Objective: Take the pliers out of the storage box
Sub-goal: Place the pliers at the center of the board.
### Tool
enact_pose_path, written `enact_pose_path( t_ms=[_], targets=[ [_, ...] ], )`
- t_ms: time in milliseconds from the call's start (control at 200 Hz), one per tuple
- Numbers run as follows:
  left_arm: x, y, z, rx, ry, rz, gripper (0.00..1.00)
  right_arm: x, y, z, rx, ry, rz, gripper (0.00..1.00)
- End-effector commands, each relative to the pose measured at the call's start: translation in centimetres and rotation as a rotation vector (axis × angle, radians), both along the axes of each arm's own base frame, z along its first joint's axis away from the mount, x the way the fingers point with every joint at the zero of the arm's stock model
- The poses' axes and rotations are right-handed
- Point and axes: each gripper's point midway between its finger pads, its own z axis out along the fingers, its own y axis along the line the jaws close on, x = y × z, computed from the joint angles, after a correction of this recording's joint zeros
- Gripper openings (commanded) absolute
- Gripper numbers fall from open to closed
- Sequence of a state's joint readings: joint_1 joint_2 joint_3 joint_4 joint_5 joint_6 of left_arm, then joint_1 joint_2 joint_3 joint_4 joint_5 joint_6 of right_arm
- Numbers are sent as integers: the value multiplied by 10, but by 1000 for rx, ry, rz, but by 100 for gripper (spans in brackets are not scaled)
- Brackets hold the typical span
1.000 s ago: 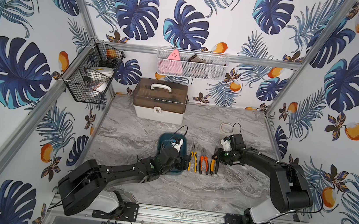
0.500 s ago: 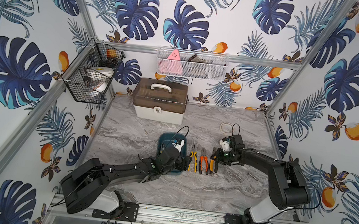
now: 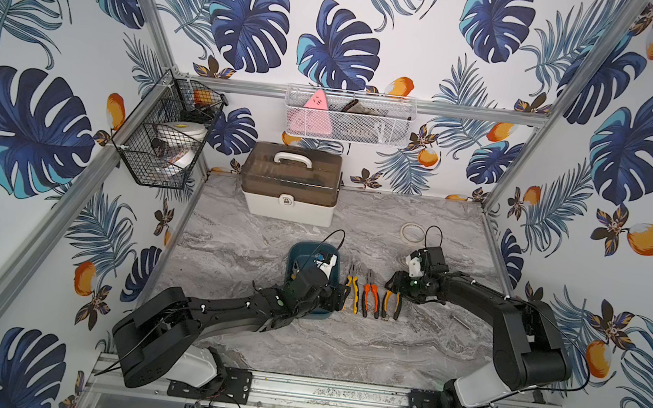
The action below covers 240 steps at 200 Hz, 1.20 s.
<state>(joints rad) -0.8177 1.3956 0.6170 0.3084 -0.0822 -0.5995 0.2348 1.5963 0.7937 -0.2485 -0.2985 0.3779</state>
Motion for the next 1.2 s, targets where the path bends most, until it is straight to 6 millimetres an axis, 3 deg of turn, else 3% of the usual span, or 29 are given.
enact_pose_path(
  t_ms=[0, 455, 846, 1196],
  targets=[
    [3, -1, 7, -2, -29, -5, 74, -1, -4, -2, -23, 8, -12, 65],
    [3, -1, 8, 2, -31, -4, 74, 8, -3, -3, -28, 10, -15, 68],
    [4, -2, 7, 2, -27, -7, 75, -16, -6, -6, -9, 30, -51, 69],
    [4, -1, 5, 9, -24, -2, 75, -18, 7, -2, 18, 18, -33, 69]
  ],
)
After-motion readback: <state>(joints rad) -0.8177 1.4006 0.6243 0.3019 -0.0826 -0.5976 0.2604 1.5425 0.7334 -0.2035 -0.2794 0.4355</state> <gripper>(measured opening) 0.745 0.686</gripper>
